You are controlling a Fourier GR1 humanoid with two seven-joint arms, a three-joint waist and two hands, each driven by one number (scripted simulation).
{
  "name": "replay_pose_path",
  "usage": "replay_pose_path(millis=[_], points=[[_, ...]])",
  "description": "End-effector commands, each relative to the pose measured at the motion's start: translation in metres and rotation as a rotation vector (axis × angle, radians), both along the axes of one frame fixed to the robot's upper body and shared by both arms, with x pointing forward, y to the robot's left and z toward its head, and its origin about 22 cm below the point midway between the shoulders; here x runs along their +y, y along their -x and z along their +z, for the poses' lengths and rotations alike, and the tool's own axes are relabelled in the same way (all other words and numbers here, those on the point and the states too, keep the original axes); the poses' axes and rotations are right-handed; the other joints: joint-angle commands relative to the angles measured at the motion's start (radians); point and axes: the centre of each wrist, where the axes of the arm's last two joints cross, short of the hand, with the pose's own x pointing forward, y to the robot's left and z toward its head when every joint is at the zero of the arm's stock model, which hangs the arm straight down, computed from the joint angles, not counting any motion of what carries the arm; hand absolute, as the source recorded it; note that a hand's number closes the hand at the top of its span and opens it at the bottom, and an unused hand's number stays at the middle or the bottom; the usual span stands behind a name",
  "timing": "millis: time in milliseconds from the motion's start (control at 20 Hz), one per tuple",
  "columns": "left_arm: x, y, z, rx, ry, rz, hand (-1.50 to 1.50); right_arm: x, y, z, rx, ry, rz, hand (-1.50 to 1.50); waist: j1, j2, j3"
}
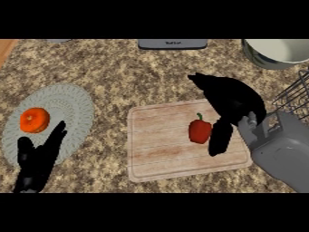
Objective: Pick the bell pepper from the cutting board and place it in the basket
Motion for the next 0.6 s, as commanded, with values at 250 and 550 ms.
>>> replay_pose_path(millis=[250, 550], points=[[0.008, 0.009, -0.027, 0.115, 0.007, 0.041, 0.0, -0.004, 0.006, -0.027, -0.01, 0.017, -0.06, -1.5, 0.0, 0.009, -0.015], [0.007, 0.011, -0.028, 0.126, 0.008, 0.036, 0.0, -0.022, 0.012, -0.053, -0.012, 0.027, -0.061, -1.5, -0.003, 0.009, -0.014]])
